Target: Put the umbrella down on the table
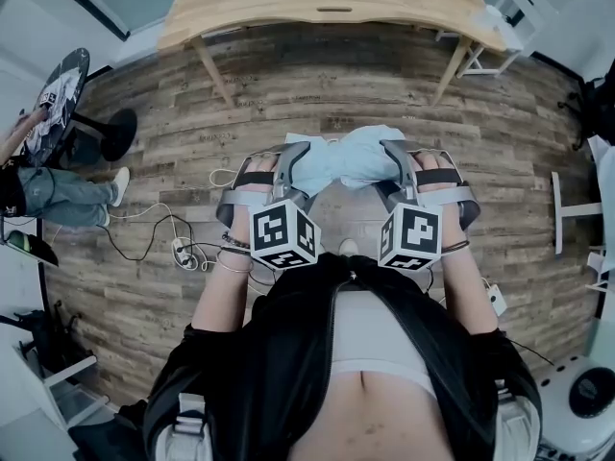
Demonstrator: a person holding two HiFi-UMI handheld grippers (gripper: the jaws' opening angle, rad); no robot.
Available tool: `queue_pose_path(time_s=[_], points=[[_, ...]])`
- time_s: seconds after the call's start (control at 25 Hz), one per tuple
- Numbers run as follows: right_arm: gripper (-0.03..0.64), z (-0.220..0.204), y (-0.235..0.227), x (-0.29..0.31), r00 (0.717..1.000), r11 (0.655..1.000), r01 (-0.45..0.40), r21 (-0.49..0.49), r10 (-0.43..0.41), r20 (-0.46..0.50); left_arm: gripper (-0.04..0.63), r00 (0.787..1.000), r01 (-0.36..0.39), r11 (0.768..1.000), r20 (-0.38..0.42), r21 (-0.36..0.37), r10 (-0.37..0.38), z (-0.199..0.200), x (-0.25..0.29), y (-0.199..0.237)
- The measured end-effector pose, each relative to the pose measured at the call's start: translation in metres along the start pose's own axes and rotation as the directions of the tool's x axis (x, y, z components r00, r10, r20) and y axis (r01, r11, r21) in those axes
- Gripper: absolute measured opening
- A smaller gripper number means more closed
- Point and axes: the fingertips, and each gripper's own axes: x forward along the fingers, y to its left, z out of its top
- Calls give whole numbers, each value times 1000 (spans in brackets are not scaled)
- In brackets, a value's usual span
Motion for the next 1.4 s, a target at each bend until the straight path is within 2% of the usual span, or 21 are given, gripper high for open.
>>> queue_pose_path(time_s=[0.48,0.76,1.08,1.4], points=[[316,-40,-6,-6,1000,999,9,-34,-9,13,264,1000,-23,1000,-5,-16,23,34,20,-6],[316,-48,-7,1,1000,999,-9,-35,9,19,264,1000,-13,1000,-17,-26,13,37,29,-6],[316,-52,-23,24,1000,999,-4,-32,4,3,264,1000,-10,1000,-2,-22,10,31,52,12],[316,-55,-65,65,1000,1000,3,-15,-3,-15,264,1000,-3,1000,14,-6,3,20,88,59]])
